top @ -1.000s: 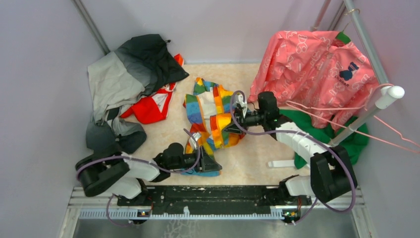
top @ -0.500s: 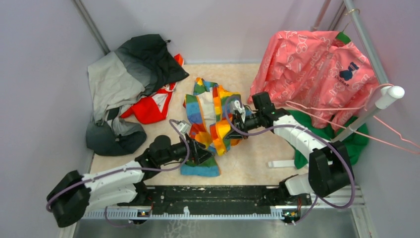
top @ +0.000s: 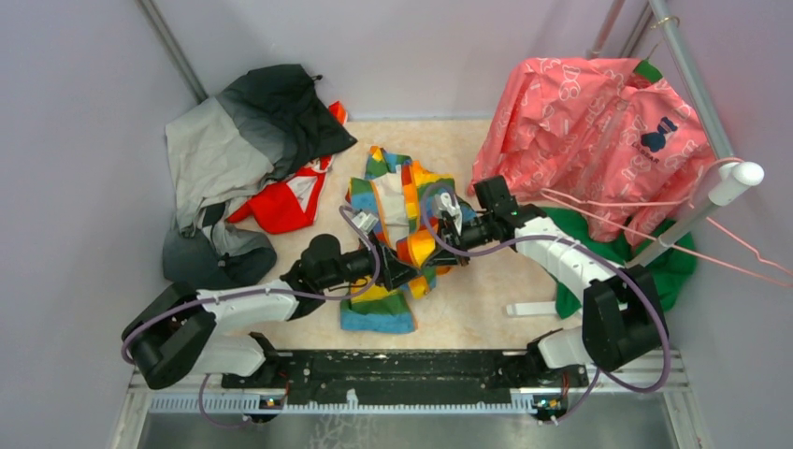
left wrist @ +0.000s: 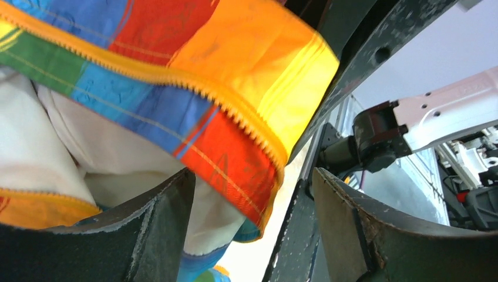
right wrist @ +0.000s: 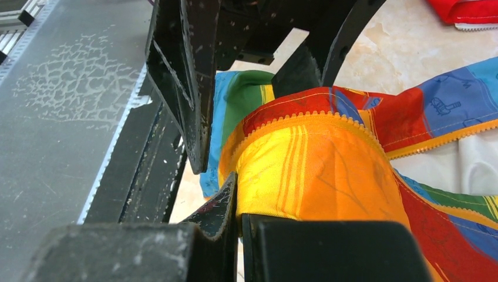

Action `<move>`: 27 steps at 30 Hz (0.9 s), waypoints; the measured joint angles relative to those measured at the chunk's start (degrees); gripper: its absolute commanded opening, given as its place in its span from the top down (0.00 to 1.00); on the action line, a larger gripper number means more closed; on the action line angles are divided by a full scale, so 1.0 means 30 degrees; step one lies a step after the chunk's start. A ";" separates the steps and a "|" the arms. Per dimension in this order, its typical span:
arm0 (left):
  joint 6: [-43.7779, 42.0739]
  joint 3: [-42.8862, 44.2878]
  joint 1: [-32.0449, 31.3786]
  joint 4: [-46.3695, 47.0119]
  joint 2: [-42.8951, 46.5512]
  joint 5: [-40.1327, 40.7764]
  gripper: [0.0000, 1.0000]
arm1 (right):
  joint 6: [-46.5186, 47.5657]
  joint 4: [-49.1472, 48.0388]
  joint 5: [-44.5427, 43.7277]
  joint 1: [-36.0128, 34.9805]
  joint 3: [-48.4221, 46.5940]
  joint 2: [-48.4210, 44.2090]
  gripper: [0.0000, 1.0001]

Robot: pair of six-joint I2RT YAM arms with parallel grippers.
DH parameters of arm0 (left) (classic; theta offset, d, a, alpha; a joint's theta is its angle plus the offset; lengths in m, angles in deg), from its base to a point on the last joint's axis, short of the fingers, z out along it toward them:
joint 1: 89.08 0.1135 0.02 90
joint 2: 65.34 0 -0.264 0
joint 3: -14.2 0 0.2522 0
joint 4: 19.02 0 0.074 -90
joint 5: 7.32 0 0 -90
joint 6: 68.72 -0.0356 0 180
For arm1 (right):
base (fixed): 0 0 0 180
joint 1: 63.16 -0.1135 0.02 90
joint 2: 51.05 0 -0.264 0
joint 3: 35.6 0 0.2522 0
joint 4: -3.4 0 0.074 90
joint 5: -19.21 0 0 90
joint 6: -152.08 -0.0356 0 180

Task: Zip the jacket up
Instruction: Adjust the zipper on the jacket.

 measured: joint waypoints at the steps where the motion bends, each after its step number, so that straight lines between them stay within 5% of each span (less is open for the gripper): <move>1: 0.0029 0.0080 0.0073 0.0197 -0.0066 -0.0066 0.28 | 0.0109 0.0095 -0.0095 0.0000 0.0000 0.0015 1.00; 4: 0.0350 0.0372 0.0408 0.0954 -0.0554 -0.0503 0.60 | 0.0605 0.0590 -0.0430 -0.0095 -0.0044 0.0211 0.97; 10: 0.1137 0.0612 0.1173 0.2907 -0.2157 -0.1719 1.00 | 0.1603 0.2331 -0.1749 -0.0211 -0.0780 0.0678 0.61; 20: 0.0962 0.0612 0.1865 0.4000 -0.2448 -0.1552 1.00 | 0.2142 0.3330 -0.4787 0.0998 -0.0554 -0.1326 0.42; 27: -0.6441 0.1435 -0.0685 0.3198 -0.0007 0.3286 1.00 | 0.6339 0.4401 -0.2317 0.1508 0.2186 -0.3752 0.33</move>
